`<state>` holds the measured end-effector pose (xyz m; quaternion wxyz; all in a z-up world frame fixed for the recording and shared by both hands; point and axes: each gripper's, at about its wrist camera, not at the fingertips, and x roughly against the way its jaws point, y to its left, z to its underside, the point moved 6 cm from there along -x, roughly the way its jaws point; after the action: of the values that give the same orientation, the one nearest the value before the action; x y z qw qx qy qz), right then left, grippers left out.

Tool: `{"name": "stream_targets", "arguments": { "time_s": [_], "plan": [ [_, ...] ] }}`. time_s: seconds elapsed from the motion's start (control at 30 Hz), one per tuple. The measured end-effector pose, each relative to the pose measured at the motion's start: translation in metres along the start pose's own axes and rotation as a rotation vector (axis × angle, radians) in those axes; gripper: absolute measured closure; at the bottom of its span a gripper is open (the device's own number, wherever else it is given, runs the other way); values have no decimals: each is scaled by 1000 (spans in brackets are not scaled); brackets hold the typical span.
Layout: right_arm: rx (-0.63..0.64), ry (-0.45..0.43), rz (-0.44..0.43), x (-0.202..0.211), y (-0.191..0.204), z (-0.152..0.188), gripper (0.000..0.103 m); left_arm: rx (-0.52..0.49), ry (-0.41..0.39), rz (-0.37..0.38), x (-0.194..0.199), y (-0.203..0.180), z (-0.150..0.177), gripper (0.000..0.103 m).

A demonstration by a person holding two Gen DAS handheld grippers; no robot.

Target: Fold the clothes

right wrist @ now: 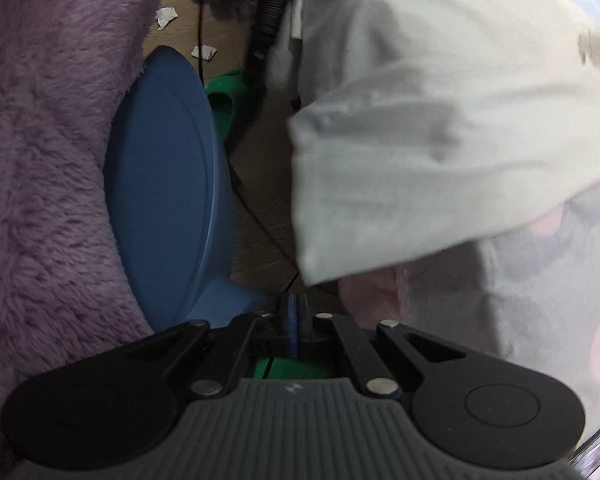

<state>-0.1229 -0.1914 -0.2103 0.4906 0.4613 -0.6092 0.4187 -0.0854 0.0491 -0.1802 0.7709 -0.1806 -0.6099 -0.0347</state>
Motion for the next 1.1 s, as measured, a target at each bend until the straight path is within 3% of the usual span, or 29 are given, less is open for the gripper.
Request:
{"name": "stream_targets", "arguments": {
  "time_s": [0.13,0.23,0.3,0.33,0.5,0.67,0.8,0.87,1.0,1.1],
  "plan": [
    [-100,10,51,-7,-26,2,97,-41,-167,80,30,-12,-9,102],
    [-168,-9,90,-5,-44,2,94,-59,-266,63,51,-15,-14,95],
    [-199,-27,129,1,-54,5,72,-44,-302,38,59,-14,-16,90],
    [-215,-37,146,4,-59,5,68,-30,-313,32,63,-13,-18,89],
    [-293,-104,202,22,-88,-7,68,50,-412,-12,87,9,-8,88],
    [-346,-189,232,44,-107,-30,64,200,-524,-45,105,49,15,78],
    [-319,-247,211,52,-114,-60,57,342,-573,-85,112,90,39,74],
    [-276,-261,206,51,-98,-77,56,390,-584,-110,110,104,49,72],
    [-182,-285,186,76,-83,-102,54,443,-577,-172,100,120,62,66],
    [-120,-302,165,84,-79,-121,54,444,-572,-166,90,132,62,66]
  ]
}}
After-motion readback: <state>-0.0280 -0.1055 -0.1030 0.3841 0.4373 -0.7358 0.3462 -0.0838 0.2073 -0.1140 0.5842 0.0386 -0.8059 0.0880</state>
